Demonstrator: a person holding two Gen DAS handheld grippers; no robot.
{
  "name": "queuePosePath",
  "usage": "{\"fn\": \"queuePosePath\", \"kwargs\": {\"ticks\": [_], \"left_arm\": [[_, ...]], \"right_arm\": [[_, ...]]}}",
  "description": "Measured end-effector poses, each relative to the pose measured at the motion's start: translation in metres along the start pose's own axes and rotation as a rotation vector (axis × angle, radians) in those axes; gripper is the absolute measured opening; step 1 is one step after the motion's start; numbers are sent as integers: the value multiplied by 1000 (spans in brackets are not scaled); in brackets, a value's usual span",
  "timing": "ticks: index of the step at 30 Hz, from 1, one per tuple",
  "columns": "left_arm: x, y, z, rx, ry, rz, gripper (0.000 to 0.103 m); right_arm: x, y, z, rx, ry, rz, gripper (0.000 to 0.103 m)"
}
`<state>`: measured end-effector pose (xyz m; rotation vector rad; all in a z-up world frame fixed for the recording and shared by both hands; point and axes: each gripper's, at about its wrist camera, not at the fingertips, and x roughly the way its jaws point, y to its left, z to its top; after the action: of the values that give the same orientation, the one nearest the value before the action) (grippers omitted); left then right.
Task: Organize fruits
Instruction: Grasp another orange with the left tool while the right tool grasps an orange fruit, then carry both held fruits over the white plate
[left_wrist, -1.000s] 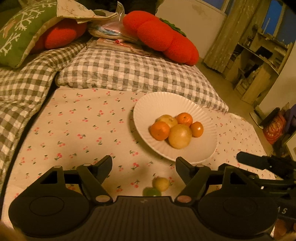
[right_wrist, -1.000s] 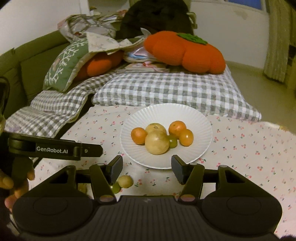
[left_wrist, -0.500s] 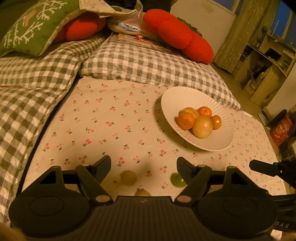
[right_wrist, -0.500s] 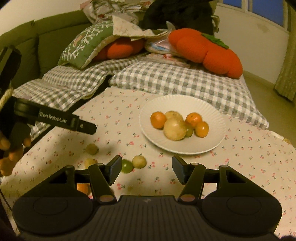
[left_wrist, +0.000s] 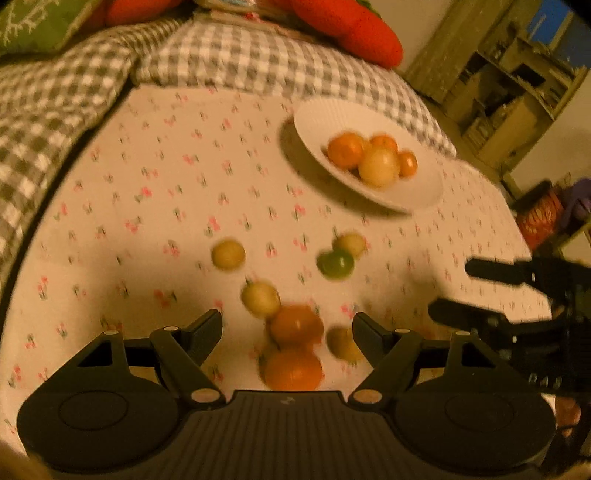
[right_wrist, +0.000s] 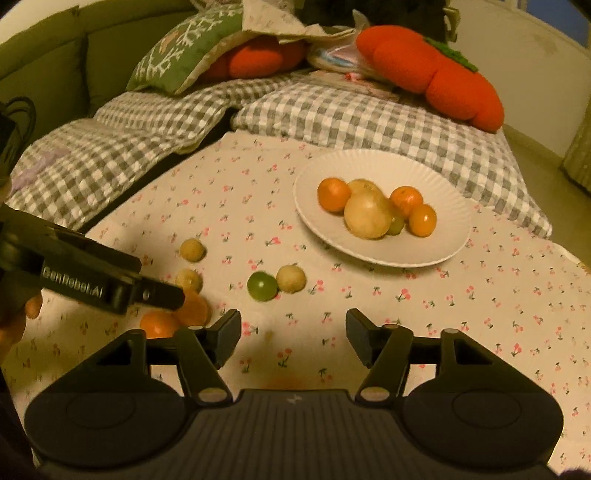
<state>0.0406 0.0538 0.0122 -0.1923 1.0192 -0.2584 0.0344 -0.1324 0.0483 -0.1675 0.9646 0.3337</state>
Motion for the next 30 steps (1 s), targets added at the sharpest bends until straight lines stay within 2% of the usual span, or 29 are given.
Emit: {"fn": "queuePosePath", "kwargs": {"ticks": [4, 6, 8, 10, 11, 13, 15, 30], "left_arm": [[9, -10, -16, 48, 60, 2, 58], [13, -14, -20, 73, 77, 6, 45], [18, -16, -23, 88, 97, 22, 37], [21, -16, -23, 93, 97, 36, 29], [21, -15, -23, 91, 95, 40, 28], [21, -13, -20, 65, 92, 34, 27], [21, -13, -19, 59, 87, 40, 26], [11, -19, -8, 44, 21, 7, 26]], "right_arm": [[10, 6, -8, -29, 61, 13, 61], [15, 10, -12, -52, 86, 15, 60], [21, 13, -16, -71, 113, 14, 60], [26, 14, -20, -72, 144, 15, 54], [28, 13, -21, -66, 156, 14, 47], [32, 13, -23, -65, 174, 5, 43], [34, 14, -25, -61, 185, 1, 32], [23, 13, -12, -15, 70, -7, 31]]}}
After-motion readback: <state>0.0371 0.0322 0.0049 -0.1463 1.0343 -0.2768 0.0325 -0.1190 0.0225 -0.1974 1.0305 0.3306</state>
